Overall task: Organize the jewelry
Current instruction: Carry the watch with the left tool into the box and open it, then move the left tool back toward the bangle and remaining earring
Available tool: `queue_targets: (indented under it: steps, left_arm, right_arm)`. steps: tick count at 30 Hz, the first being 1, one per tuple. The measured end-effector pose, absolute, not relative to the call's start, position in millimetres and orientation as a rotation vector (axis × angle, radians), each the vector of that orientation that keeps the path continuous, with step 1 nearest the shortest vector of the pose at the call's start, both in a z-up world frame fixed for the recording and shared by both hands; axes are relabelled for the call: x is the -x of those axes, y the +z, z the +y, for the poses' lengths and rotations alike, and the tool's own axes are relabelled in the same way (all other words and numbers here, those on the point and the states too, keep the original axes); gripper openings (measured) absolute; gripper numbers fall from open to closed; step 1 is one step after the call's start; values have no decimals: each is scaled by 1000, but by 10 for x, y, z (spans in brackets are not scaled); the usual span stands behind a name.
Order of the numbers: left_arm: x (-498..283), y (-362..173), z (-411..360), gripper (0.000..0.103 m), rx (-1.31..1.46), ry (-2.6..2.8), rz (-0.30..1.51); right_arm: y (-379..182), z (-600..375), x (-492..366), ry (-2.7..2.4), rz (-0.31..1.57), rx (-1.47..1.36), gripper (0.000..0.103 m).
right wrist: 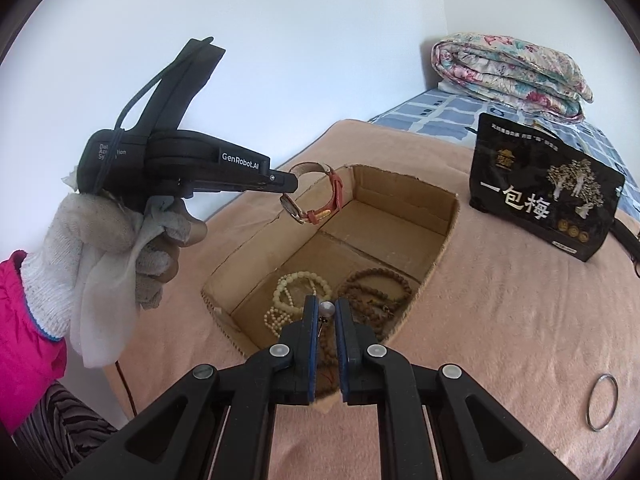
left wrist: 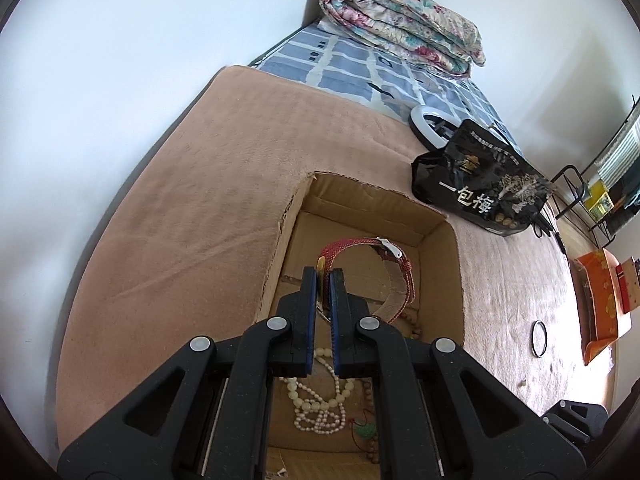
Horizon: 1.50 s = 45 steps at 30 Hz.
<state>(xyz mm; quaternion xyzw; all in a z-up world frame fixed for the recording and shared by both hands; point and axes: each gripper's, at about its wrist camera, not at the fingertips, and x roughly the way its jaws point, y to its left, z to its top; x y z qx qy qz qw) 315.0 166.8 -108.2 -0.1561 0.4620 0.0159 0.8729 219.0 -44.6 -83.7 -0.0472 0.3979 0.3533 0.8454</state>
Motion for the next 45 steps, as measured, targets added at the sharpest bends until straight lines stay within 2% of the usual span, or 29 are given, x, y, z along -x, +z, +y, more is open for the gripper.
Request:
queue_targets:
  steps: [13, 14, 16, 17, 32, 45]
  left_arm:
    - [-3365, -1225, 1701, 4, 335, 23, 1000]
    - [-3373, -1233, 1697, 5, 338, 17, 1003]
    - [-3384, -1245, 1690, 6, 335, 25, 1005]
    - [-3387, -1244, 1686, 8, 332, 24, 1006]
    - [-3232, -1072, 1693, 8, 311, 28, 969]
    - [-2962, -766, 1566, 8, 255, 32, 891]
  right_arm:
    - [-1046, -282, -2557, 699, 869, 78, 7]
    - [-1059, -280, -2582, 696, 872, 74, 8]
    - [-1068, -292, -2599, 692, 876, 67, 32]
    - [-1069, -299, -2604, 692, 873, 60, 34]
    - [-983, -403, -2523, 679, 856, 65, 37]
    - [-763, -662, -2365, 647, 810, 63, 49]
